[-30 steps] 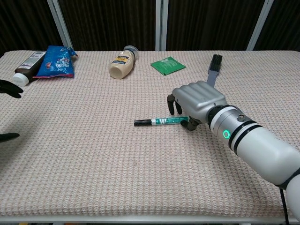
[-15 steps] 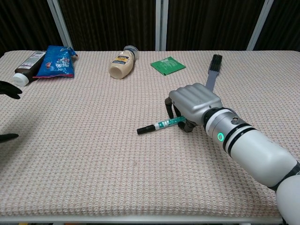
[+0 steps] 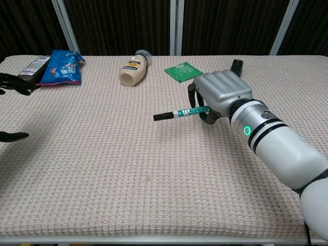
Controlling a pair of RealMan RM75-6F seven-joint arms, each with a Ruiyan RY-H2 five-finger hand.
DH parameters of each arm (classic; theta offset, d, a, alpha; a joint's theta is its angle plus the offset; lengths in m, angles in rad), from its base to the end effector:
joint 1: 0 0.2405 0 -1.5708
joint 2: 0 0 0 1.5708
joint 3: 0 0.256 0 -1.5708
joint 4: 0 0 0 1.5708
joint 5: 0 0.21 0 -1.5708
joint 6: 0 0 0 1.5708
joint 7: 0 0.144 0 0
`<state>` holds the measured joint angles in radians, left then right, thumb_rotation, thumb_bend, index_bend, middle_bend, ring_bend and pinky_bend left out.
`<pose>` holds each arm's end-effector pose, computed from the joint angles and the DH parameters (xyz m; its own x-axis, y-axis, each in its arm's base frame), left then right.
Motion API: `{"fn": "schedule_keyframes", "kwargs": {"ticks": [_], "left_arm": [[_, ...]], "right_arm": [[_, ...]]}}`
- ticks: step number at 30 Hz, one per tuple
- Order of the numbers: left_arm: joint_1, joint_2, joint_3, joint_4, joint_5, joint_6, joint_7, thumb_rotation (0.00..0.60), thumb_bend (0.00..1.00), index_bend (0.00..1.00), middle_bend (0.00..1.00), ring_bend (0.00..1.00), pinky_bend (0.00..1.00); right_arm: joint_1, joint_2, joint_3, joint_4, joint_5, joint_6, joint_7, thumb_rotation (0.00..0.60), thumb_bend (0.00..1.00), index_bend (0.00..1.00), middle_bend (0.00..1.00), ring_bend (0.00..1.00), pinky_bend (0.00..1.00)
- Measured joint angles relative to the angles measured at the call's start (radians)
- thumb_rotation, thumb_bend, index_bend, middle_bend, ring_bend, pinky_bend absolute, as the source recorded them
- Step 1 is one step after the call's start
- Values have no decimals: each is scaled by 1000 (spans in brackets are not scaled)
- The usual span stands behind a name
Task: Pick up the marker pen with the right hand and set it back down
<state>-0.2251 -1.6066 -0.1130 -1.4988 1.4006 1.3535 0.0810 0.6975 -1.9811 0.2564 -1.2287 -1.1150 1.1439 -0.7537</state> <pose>-0.2449 0.2250 0.0084 0.1015 0.0947 0.9903 0.9938 -0.0557 -0.0966 -0.1101 -0.3184 -0.1001 0.5739 -0.0879 0.8142 -0.7944 -0.3011 0.5275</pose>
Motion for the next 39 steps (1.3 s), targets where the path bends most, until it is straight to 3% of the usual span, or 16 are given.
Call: {"fn": "schedule_keyframes", "kwargs": {"ticks": [6,14,21,30,39], "left_arm": [[-67,-8,-52,-45,-28,-46,115,600,192,238,244,143,206],[-193,-41,-152,-69,-85,-114,257,600,197,241,248,149,226],[-264,-127,-210,-21,-110,-62,418,600,237,363,375,323,395],[-357,-232,-255,50,-156,-10,612,600,242,371,383,327,400],[-422,-283,-263,105,-206,-42,655,600,243,390,400,336,403]], "right_arm": [[36,-43,69,17,13,56,-45,600,327,585,554,305,339],[103,-101,150,48,23,100,-60,600,327,585,554,305,341],[134,-164,197,79,36,156,-64,600,327,585,554,306,306],[194,-241,236,165,39,184,-55,600,327,588,556,306,291],[246,-286,270,226,50,176,-36,600,327,592,558,311,290]]}}
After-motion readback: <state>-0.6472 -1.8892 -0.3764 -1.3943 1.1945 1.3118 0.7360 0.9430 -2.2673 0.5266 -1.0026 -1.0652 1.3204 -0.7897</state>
